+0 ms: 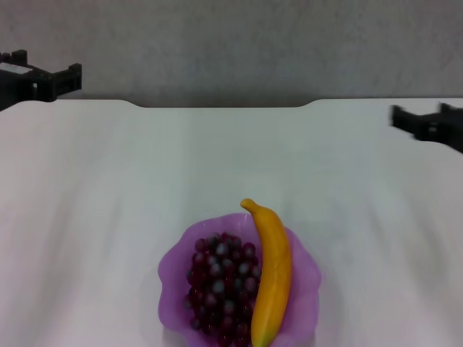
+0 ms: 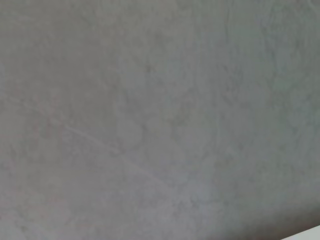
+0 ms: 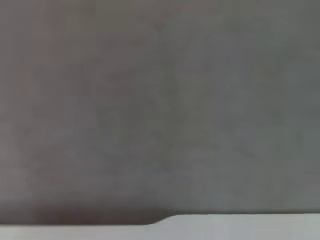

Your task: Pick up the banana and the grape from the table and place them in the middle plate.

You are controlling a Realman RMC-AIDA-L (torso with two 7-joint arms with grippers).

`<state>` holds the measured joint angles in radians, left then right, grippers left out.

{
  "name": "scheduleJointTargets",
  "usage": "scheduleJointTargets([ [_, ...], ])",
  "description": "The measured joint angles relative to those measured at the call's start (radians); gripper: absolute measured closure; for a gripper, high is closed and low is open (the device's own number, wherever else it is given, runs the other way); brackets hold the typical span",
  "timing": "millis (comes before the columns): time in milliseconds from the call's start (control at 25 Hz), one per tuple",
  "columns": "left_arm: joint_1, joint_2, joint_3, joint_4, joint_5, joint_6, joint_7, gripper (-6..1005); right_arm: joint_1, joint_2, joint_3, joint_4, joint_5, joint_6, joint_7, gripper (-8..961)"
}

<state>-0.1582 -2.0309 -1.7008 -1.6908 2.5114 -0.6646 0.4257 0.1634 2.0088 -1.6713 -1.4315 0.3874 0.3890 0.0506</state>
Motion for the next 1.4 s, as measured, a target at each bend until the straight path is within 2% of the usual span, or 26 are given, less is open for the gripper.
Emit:
scheduleJointTargets([
  [200, 0.007, 0.000, 0.004, 0.007, -0.003, 0.018, 0.003, 115, -0.012, 0.002, 0.043, 0.135, 0.002, -0.135, 0.010, 85],
  [520, 0.037, -0.001, 0.051, 0.068, -0.003, 0.147, 0.028, 117, -0.018, 0.002, 0.029, 0.180, 0.004, -0.207, 0.039, 85],
  [640, 0.043, -0.001, 0.080, 0.111, -0.003, 0.220, 0.033, 117, -0.031, 0.004, 0.027, 0.182, 0.004, -0.240, 0.047, 85],
  [680, 0.051, 0.000, 0.101, 0.140, -0.004, 0.280, 0.033, 117, -0.034, 0.004, 0.026, 0.183, 0.004, -0.249, 0.052, 85],
  [880, 0.067, 0.002, 0.140, 0.193, -0.005, 0.386, 0.032, 118, -0.038, 0.005, 0.020, 0.195, 0.005, -0.275, 0.069, 85],
  [960, 0.076, 0.004, 0.173, 0.236, -0.035, 0.487, 0.033, 119, -0.039, 0.005, 0.014, 0.206, 0.005, -0.293, 0.073, 85],
  [1280, 0.103, 0.031, 0.321, 0.314, -0.081, 0.777, 0.014, 120, -0.039, 0.005, -0.017, 0.223, 0.005, -0.357, 0.095, 85],
  [1360, 0.102, 0.044, 0.346, 0.328, -0.081, 0.826, -0.029, 120, -0.040, 0.005, -0.020, 0.223, 0.005, -0.362, 0.096, 85],
  [1400, 0.099, 0.058, 0.360, 0.337, -0.081, 0.846, -0.067, 120, -0.041, 0.005, -0.022, 0.223, 0.005, -0.362, 0.096, 85],
])
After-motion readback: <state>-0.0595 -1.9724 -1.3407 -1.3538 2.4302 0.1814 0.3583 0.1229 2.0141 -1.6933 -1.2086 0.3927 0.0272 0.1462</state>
